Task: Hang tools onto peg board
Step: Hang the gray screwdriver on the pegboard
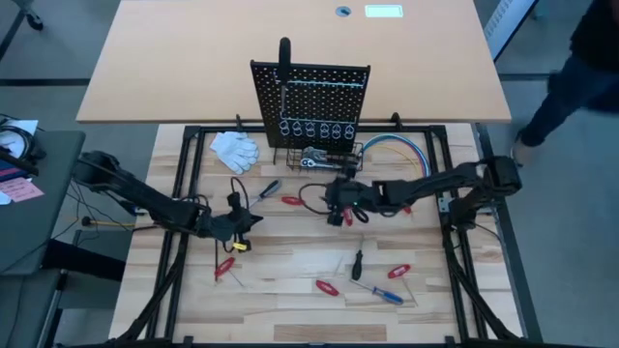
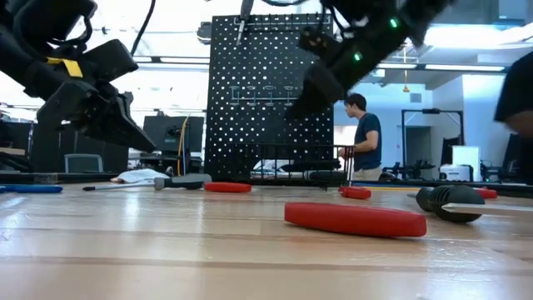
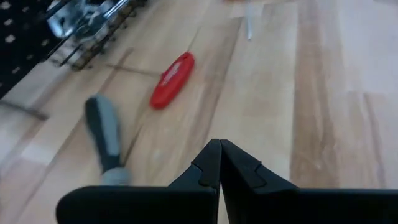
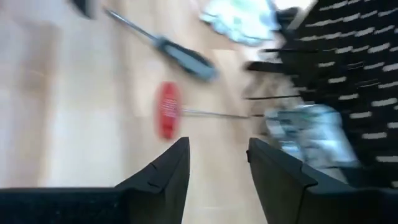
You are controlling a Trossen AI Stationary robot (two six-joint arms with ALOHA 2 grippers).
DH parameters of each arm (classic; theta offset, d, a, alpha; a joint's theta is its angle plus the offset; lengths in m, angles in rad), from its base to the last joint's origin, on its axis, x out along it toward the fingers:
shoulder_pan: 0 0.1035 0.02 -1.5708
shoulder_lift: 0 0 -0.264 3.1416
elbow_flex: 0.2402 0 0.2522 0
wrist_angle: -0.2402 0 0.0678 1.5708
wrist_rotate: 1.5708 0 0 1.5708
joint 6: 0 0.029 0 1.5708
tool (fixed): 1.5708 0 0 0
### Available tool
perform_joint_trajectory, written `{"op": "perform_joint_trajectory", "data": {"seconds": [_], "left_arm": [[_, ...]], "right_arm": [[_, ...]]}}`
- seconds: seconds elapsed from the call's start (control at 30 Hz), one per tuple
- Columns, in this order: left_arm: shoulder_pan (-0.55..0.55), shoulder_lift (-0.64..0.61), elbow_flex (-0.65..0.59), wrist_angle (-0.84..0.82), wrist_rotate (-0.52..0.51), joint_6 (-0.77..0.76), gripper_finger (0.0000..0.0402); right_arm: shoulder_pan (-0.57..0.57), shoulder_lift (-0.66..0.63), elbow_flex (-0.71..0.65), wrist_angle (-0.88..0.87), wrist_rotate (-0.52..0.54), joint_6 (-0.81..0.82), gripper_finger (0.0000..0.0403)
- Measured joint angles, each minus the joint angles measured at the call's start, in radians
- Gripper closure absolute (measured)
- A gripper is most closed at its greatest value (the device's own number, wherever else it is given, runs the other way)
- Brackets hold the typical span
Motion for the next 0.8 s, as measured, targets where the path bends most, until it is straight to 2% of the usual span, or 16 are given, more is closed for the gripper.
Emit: {"op": "perform_joint_trajectory", "data": {"seconds": [0.1,0.23,0.47,0.57,0.7,0.8], "left_arm": [[0.002,-0.038,0.000,-0.053,-0.052,-0.023,0.0401],[0.041,-0.056,0.001,-0.111,-0.092,-0.052,0.0373],[0.213,-0.012,0.000,-0.260,0.030,-0.217,0.0270],[0.279,0.026,0.001,-0.282,0.115,-0.238,0.0244],[0.331,0.084,0.005,-0.263,0.159,-0.243,0.0246],[0.344,0.121,0.005,-0.241,0.182,-0.225,0.0278]], "right_arm": [[0.021,0.037,-0.080,0.182,-0.078,0.077,0.0236],[0.050,0.099,-0.094,0.293,-0.097,0.092,0.0236],[0.056,0.128,-0.057,0.278,-0.098,0.055,0.0237],[0.056,0.124,-0.056,0.282,-0.098,0.047,0.0237],[0.056,0.124,-0.057,0.279,-0.098,0.045,0.0237],[0.056,0.124,-0.057,0.277,-0.098,0.045,0.0237]]}}
